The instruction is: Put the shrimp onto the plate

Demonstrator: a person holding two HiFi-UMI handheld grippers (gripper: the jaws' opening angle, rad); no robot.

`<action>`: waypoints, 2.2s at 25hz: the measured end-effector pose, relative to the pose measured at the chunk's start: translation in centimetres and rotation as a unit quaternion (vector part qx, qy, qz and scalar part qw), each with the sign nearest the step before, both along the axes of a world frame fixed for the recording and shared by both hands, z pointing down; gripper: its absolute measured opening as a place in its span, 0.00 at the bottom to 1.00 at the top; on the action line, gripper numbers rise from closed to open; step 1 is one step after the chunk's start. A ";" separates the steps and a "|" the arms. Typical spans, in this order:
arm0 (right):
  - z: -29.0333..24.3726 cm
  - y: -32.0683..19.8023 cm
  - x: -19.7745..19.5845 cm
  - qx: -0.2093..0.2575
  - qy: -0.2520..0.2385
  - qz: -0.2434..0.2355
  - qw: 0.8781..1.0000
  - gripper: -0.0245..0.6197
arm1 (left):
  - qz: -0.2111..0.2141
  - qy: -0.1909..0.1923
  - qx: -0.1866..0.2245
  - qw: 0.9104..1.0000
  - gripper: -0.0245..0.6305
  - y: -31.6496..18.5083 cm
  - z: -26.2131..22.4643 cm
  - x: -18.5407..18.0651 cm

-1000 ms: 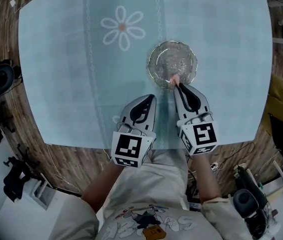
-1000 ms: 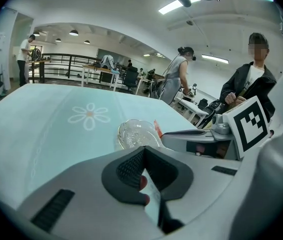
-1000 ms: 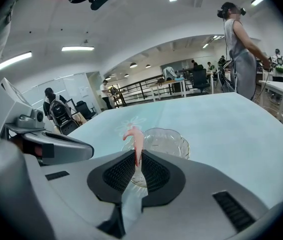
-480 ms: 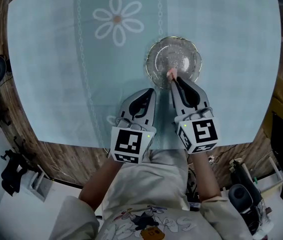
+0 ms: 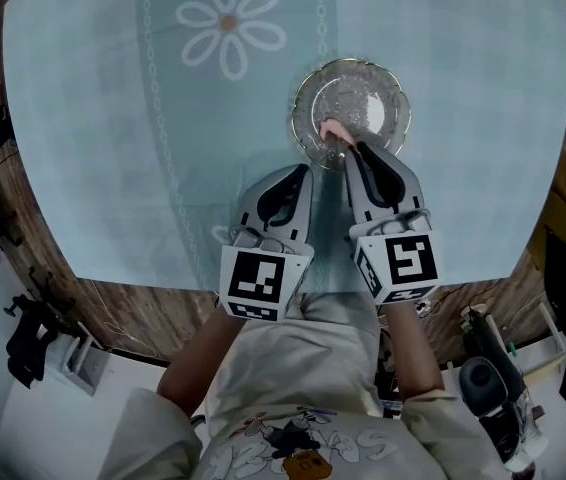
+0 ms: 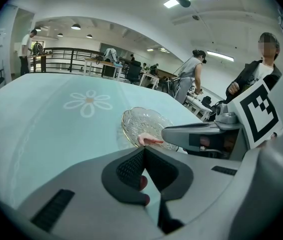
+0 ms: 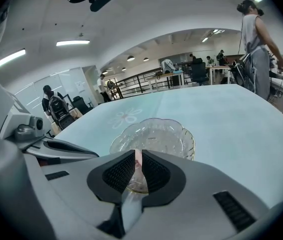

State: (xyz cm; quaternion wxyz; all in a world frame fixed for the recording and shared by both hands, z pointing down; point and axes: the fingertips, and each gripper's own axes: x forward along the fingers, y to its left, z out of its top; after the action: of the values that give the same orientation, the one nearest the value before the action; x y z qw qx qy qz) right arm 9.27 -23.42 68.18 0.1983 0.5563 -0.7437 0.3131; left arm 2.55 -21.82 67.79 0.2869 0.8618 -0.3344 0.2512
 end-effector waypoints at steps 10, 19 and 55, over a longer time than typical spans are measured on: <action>-1.3 0.8 -0.2 0.006 0.009 0.008 1.000 0.12 | 0.009 0.001 0.013 1.000 0.05 0.1 -1.6 -0.7; -6.9 1.2 -1.0 0.060 0.008 0.024 0.998 0.08 | 0.021 0.011 0.029 0.999 0.05 0.8 -5.2 -1.4; -21.7 7.8 -6.7 0.156 0.036 0.022 0.987 0.07 | 0.049 0.080 0.109 0.990 0.05 5.7 -21.0 -5.6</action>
State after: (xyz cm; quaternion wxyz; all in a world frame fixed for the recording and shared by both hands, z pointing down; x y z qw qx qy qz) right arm 2.57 -15.66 46.53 0.1289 0.6079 -0.7632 0.1771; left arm -3.06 -16.14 46.76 0.2048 0.9206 -0.2931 0.1571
